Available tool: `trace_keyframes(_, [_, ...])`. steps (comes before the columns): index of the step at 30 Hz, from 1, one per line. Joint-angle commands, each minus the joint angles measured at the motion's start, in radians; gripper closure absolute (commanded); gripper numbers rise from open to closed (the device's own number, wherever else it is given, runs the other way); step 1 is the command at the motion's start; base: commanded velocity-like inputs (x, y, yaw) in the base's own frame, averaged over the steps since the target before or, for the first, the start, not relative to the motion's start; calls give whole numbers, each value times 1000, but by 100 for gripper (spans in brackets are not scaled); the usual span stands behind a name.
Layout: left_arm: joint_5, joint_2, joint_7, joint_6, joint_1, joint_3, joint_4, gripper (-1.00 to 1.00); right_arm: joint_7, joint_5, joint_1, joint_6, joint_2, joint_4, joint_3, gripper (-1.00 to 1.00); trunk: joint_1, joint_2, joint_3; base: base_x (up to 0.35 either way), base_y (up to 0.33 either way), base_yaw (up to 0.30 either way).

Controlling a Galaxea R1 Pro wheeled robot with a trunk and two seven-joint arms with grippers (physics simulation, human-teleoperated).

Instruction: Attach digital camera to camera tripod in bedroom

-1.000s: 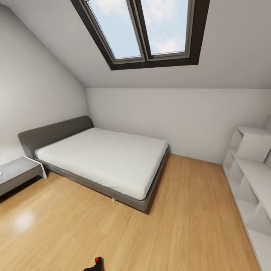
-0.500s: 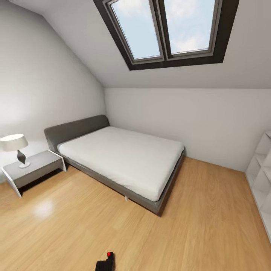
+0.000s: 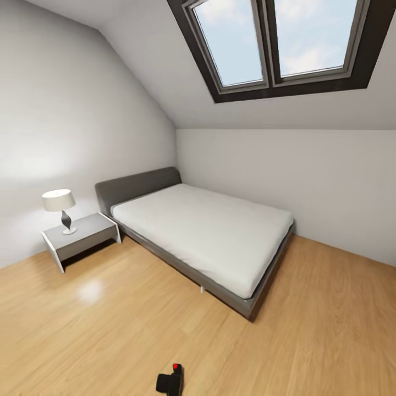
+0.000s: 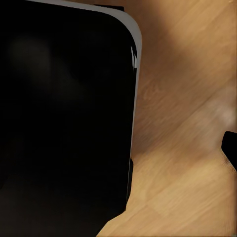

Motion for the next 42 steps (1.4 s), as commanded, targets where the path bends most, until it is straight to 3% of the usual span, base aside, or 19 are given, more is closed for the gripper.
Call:
trace_keyframes(1, [-1, 0, 1, -1, 1, 4, -2, -100, -1, 5, 0, -2, 0, 0, 0, -100, 0, 0, -1, 0, 0, 155])
trace_keyframes(12, [-7, -4, 0, -1, 1, -1, -3, -100, 0, 0, 0, 0, -1, 1, 0, -100, 0, 0, -1, 14, -6, 41])
trace_keyframes(42, [-16, -6, -1, -1, 1, -7, -5, -100, 0, 2, 0, -1, -5, 2, 0, -100, 0, 0, -1, 132, -88, 1])
